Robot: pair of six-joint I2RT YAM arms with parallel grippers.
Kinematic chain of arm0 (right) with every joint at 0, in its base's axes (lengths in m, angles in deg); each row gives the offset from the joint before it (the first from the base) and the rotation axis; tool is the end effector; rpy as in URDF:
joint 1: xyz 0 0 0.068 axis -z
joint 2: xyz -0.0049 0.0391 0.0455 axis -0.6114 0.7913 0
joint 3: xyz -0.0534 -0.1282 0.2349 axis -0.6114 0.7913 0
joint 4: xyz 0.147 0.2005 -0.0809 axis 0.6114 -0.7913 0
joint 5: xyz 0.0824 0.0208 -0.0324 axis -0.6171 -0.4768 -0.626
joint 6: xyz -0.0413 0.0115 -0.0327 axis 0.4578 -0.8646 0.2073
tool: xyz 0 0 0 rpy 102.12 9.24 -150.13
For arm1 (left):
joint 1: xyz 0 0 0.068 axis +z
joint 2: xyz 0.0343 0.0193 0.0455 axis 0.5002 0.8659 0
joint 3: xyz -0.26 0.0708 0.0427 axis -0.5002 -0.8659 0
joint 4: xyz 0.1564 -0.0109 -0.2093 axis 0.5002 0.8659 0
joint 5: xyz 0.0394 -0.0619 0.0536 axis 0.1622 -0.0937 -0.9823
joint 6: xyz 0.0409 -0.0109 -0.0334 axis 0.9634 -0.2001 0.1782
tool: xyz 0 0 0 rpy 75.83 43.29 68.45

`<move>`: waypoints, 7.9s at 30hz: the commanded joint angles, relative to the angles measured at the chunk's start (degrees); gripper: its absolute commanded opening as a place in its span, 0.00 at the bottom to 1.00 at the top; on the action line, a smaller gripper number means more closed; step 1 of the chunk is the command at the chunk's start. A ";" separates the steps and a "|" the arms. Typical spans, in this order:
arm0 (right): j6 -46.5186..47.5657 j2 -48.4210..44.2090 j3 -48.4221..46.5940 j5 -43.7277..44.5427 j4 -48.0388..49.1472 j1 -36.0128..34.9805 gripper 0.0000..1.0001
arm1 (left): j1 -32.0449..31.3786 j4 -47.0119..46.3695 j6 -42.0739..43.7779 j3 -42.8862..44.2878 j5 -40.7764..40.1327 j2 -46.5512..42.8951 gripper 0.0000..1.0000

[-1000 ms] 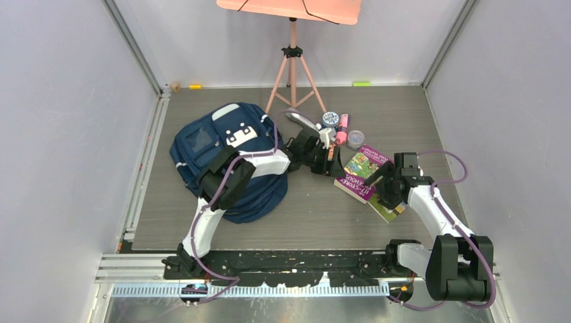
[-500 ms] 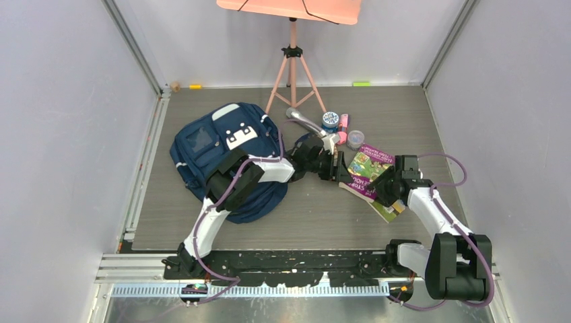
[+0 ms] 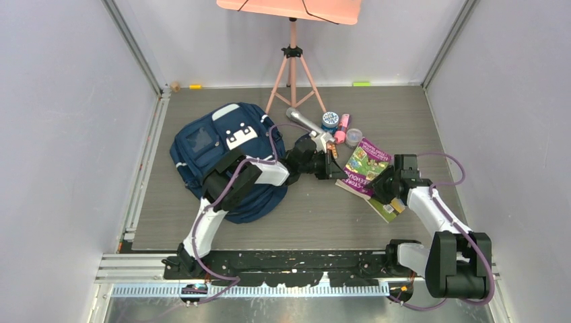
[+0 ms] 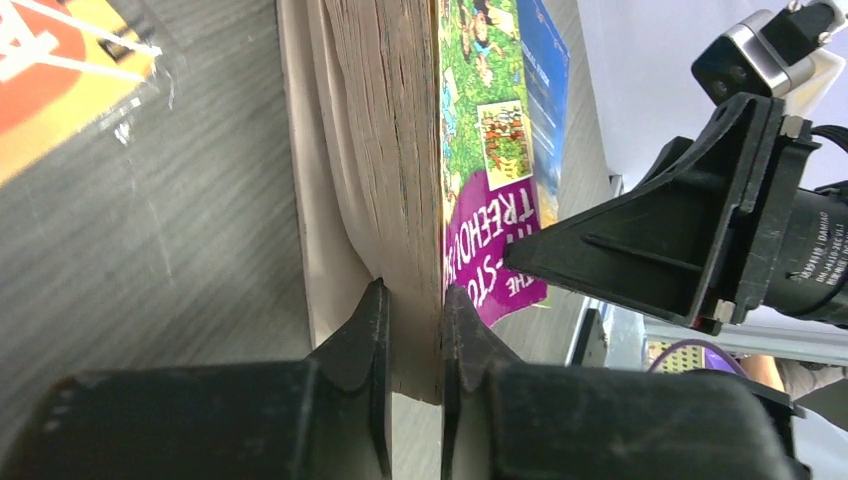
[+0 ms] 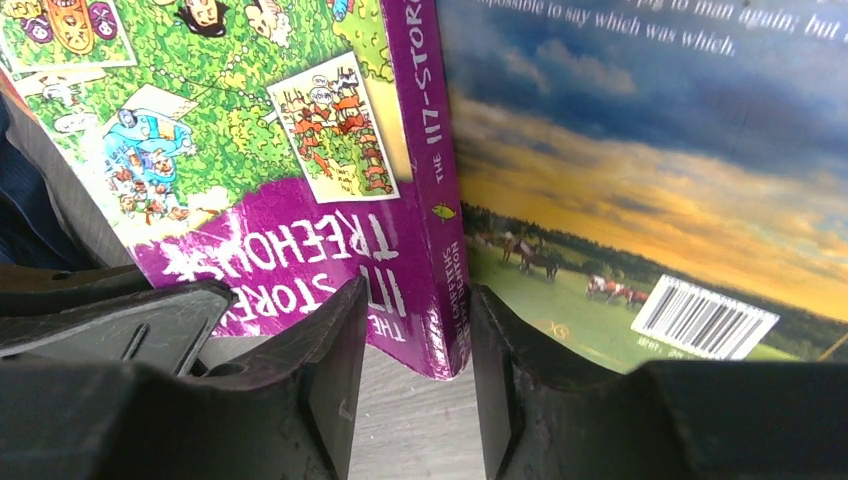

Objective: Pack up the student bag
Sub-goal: Pick up the book from the center of the board, then place the book in the student bag.

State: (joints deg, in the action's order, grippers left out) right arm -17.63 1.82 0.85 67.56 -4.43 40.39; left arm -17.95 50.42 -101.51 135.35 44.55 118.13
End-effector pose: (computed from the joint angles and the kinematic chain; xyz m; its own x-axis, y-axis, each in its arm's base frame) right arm 0.1992 -0.0050 0.1671 -0.5822 0.7655 -0.2741 0.6199 0.6360 0.4595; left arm 0.3062 -0.3634 0.1246 -0.9009 -0.0577 -0.4302 0.3734 0.4024 -0.8359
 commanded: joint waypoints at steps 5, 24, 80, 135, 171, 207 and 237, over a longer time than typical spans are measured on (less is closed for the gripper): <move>3.13 -8.60 -4.52 4.41 -5.41 -0.57 0.71 | -0.73 -7.97 -2.40 -10.37 3.85 -15.73 0.00; -1.18 -26.76 -9.65 -14.83 5.94 -0.50 0.98 | 4.89 -3.34 -1.43 -21.12 -4.87 -47.27 0.00; 10.78 -20.52 -19.18 6.46 -0.27 -21.24 0.01 | 5.08 54.54 33.31 -14.35 -13.76 -57.35 0.87; 14.08 -23.97 -14.07 10.74 -3.61 -21.29 0.01 | 0.42 77.89 37.89 -7.71 -46.26 -41.87 0.27; 2.87 -18.45 -11.84 0.25 4.34 -26.61 0.01 | 0.97 69.66 56.05 6.16 -54.47 -53.54 0.00; -0.47 19.49 -25.25 0.39 31.20 -54.61 0.01 | 5.42 58.50 54.17 -5.50 -44.93 -61.04 0.00; -7.29 42.40 -35.41 7.30 48.77 -53.00 0.01 | 6.13 58.36 53.59 -5.75 -43.20 -62.64 0.00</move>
State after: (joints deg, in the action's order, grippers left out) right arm -22.07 44.22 -31.98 65.83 39.46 -14.08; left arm -11.98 114.70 -47.46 129.05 0.51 57.83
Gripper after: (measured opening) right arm 0.342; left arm 0.012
